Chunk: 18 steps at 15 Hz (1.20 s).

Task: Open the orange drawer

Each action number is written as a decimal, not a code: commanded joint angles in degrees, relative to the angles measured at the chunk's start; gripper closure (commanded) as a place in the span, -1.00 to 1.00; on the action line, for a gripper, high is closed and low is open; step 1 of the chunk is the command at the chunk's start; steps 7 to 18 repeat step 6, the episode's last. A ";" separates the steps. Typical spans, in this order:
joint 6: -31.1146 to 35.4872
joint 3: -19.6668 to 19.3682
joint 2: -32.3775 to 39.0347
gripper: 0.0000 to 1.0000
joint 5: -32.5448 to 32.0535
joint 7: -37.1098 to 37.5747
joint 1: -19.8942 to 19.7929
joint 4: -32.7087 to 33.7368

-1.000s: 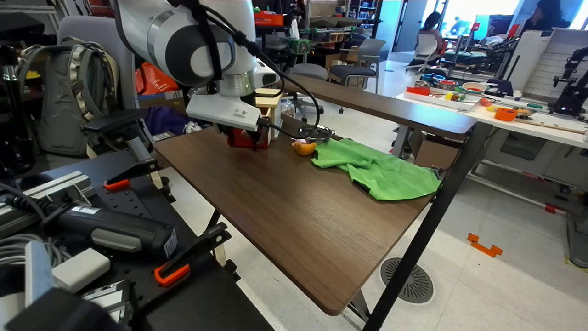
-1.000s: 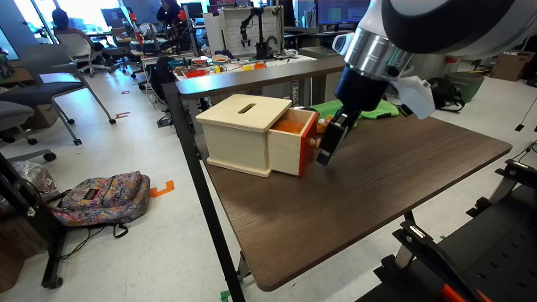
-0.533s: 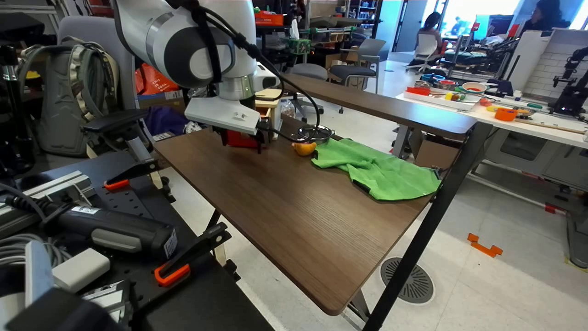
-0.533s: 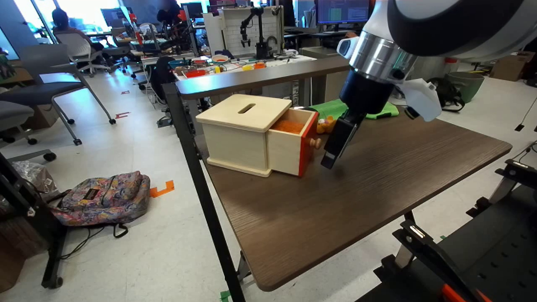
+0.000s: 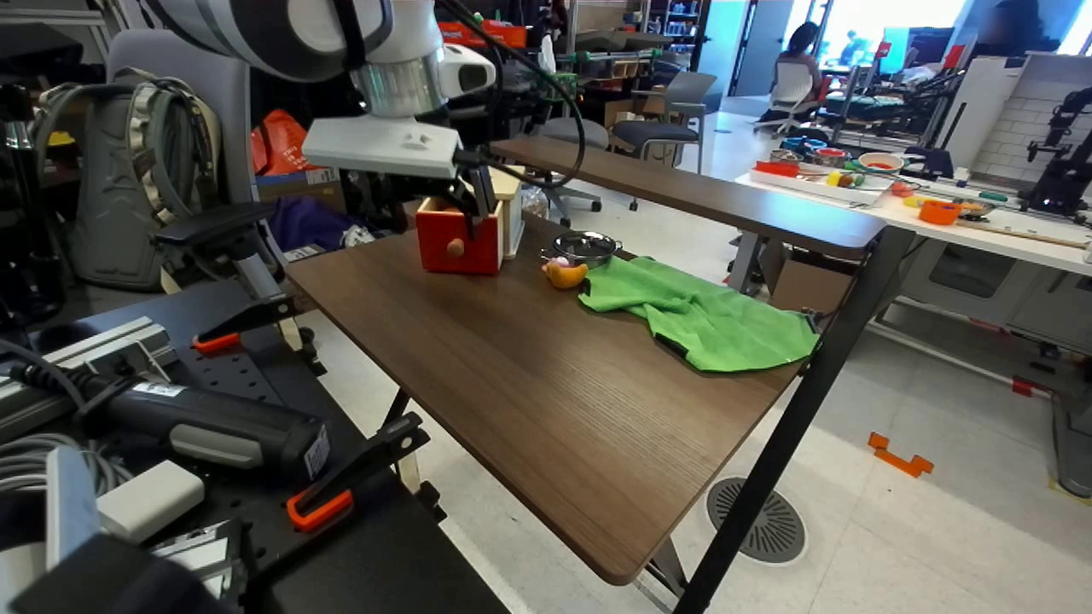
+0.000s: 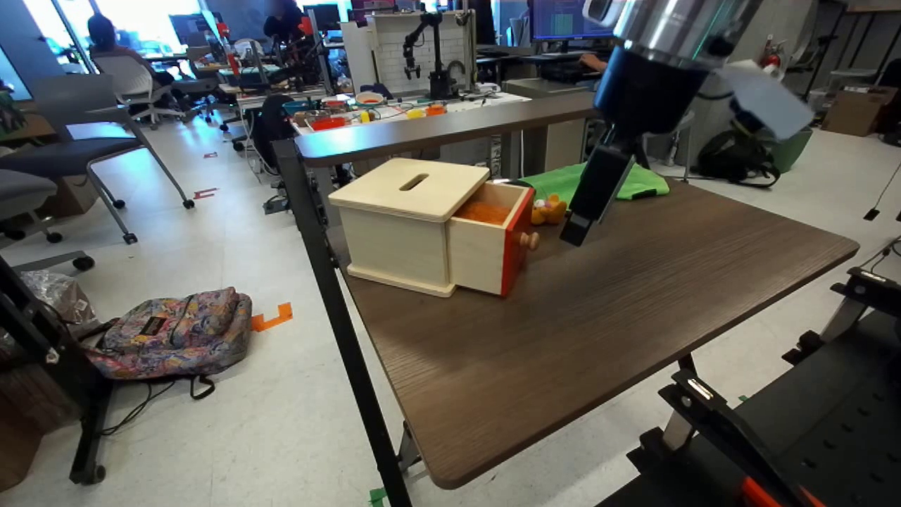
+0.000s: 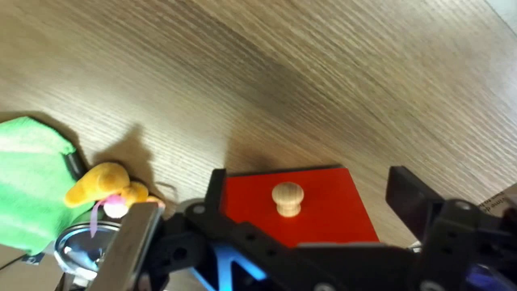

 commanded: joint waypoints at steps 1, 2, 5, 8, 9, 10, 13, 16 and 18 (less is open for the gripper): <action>0.00 0.54 -3.02 -1.00 0.04 0.24 -0.20 -1.66; -0.18 0.75 -5.36 -1.00 0.02 0.58 -0.18 -2.87; -0.20 0.67 -4.71 -1.00 -0.01 0.62 -0.15 -2.91; -0.18 0.66 -4.08 -1.00 -0.01 0.61 -0.14 -2.67; -0.18 0.66 -4.08 -1.00 -0.01 0.61 -0.14 -2.67; -0.18 0.66 -4.08 -1.00 -0.01 0.61 -0.14 -2.67; -0.18 0.66 -4.08 -1.00 -0.01 0.61 -0.14 -2.67; -0.18 0.66 -4.08 -1.00 -0.01 0.61 -0.14 -2.67; -0.18 0.66 -4.08 -1.00 -0.01 0.61 -0.14 -2.67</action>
